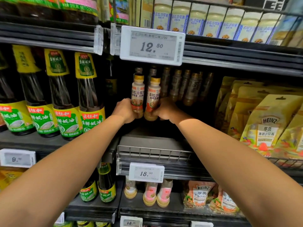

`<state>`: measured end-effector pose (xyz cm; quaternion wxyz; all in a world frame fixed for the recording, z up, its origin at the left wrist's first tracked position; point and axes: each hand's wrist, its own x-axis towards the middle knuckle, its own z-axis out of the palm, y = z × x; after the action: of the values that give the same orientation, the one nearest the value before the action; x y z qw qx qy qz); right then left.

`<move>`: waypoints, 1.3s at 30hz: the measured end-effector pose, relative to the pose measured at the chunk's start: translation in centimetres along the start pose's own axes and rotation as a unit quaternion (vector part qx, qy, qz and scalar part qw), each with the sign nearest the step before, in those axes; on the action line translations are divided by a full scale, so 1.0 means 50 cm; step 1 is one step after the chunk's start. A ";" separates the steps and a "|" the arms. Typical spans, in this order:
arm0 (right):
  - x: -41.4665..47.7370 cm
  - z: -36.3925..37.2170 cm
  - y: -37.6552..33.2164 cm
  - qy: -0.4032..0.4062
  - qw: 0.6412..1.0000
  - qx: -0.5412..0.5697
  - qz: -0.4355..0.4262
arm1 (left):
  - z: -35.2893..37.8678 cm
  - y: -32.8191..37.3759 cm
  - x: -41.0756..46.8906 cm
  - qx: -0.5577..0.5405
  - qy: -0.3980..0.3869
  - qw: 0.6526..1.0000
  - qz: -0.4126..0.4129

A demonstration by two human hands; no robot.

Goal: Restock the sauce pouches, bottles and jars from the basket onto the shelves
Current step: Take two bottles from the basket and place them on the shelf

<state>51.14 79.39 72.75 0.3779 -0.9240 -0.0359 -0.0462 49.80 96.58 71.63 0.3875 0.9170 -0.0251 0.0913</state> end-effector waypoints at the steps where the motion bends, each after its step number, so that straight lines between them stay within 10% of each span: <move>1: 0.007 0.002 0.003 0.003 1.000 0.005 -0.002 | 0.001 0.001 0.003 -0.007 0.001 1.000 0.001; 25: 0.062 0.025 0.076 0.028 0.999 0.008 -0.023 | 0.062 -0.016 0.015 0.003 0.109 0.994 0.021; 39: 0.008 -0.022 0.054 0.005 0.997 -0.068 -0.033 | 0.038 -0.005 -0.024 -0.055 0.001 0.998 -0.005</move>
<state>51.75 76.72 71.72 0.3132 -0.9455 -0.0610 -0.0656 48.91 95.36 69.94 0.4375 0.8944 -0.0253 0.0894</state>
